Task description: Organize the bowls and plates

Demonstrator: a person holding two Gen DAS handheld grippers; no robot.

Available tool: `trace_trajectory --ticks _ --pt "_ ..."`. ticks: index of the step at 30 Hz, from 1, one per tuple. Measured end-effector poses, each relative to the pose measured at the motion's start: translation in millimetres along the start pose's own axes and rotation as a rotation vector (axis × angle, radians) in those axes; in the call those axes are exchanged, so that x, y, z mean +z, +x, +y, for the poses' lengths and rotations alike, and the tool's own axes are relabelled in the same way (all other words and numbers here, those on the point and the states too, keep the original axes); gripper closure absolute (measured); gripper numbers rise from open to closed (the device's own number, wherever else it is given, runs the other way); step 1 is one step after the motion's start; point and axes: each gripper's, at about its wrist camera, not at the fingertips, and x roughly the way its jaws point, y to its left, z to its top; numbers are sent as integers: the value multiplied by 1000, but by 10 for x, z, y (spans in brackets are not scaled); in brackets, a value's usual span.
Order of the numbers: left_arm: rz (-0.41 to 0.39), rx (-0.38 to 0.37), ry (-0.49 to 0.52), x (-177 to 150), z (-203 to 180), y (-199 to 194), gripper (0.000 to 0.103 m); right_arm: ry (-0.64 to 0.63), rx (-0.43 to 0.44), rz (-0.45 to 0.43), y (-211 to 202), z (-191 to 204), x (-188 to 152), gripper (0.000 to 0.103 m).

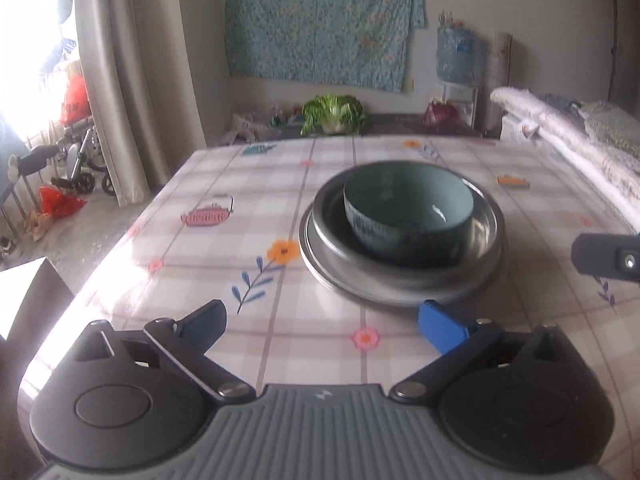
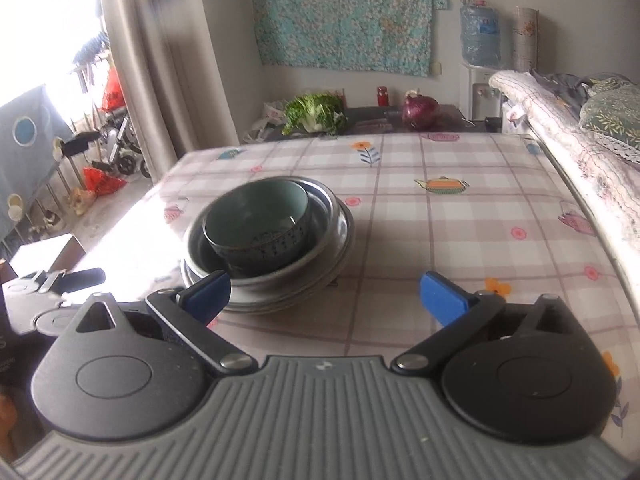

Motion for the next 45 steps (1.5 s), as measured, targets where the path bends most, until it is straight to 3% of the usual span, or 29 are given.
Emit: trace_trajectory --ticks 4,9,21,45 --pt "53 19 15 21 35 -71 0 -31 -87 25 59 37 -25 1" --pt "97 -3 -37 126 179 -120 0 -20 -139 72 178 22 -54 1" --pt "141 -44 -121 257 345 -33 0 19 -78 134 412 145 73 1" --pt "180 -44 -118 209 338 58 0 3 -69 180 511 195 66 1"
